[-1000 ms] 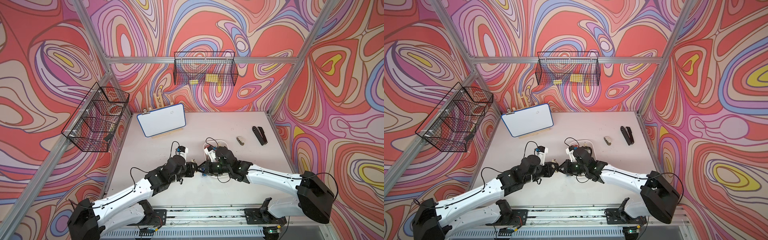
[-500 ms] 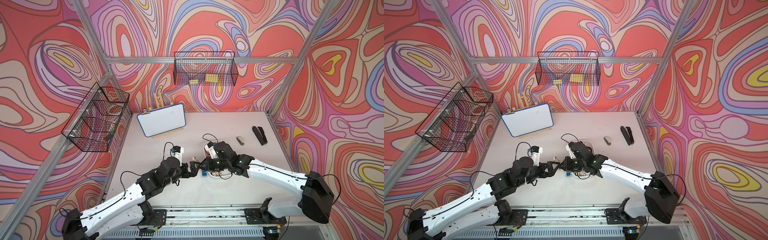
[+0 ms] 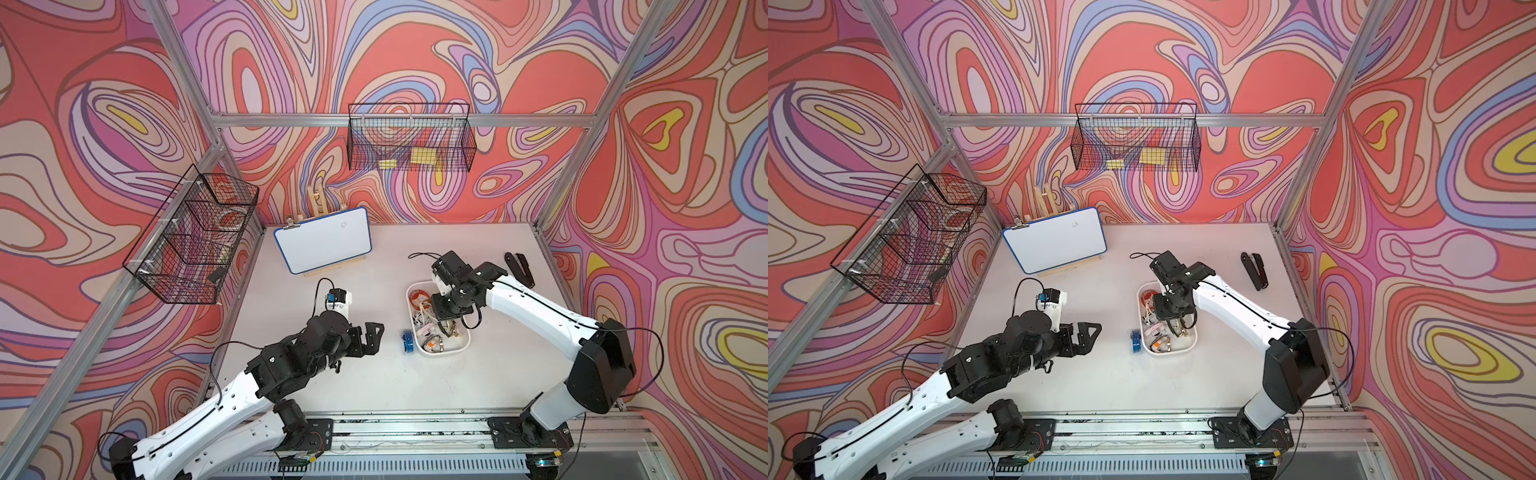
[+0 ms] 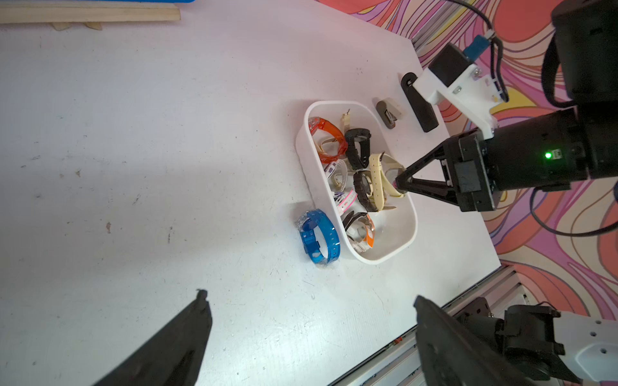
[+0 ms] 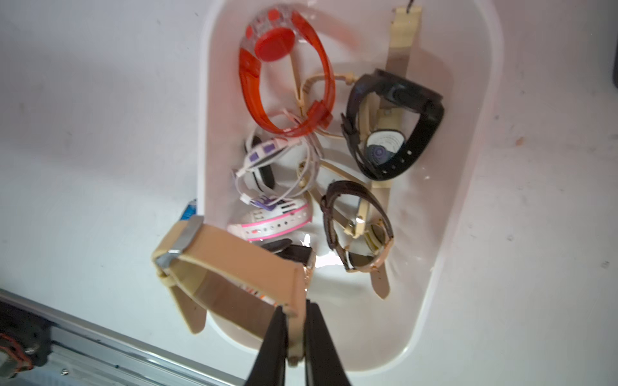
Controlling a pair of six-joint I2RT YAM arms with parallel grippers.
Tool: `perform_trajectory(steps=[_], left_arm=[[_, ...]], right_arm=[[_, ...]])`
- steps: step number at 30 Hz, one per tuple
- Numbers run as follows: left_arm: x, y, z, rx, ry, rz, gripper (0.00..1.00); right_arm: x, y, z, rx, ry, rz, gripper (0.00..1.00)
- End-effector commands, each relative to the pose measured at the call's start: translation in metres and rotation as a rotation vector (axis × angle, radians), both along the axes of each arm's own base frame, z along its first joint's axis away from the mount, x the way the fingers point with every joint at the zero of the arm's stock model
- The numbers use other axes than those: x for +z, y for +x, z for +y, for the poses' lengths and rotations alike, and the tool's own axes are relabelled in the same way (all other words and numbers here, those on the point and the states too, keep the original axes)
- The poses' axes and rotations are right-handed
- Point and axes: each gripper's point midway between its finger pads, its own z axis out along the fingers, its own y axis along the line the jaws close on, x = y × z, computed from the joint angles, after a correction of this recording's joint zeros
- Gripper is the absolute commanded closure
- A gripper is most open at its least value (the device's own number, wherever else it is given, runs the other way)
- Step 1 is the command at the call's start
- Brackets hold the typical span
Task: Put the watch into the storage box
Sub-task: Place the watch in the storage box.
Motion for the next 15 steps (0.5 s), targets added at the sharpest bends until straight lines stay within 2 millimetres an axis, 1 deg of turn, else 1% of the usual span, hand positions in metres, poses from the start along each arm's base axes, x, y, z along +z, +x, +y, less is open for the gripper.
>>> perform_trajectory(steps=[1,5,8,15], left_arm=[[-0.009,-0.005,0.004,-0.026,0.053,0.012,0.00],[-0.012,-0.006,0.004,-0.030,0.056,0.013,0.00],[-0.015,-0.006,0.004,-0.031,0.055,0.017,0.00],[-0.021,-0.008,0.004,-0.031,0.047,0.029,0.00]], right_arm=[[-0.011,-0.015,-0.028,0.060,-0.155,0.070,0.94],[-0.020,-0.022,-0.034,0.068,-0.182,0.107,0.94],[-0.030,-0.025,-0.044,0.069,-0.240,0.125,0.94],[-0.046,-0.028,-0.048,0.070,-0.269,0.152,0.93]])
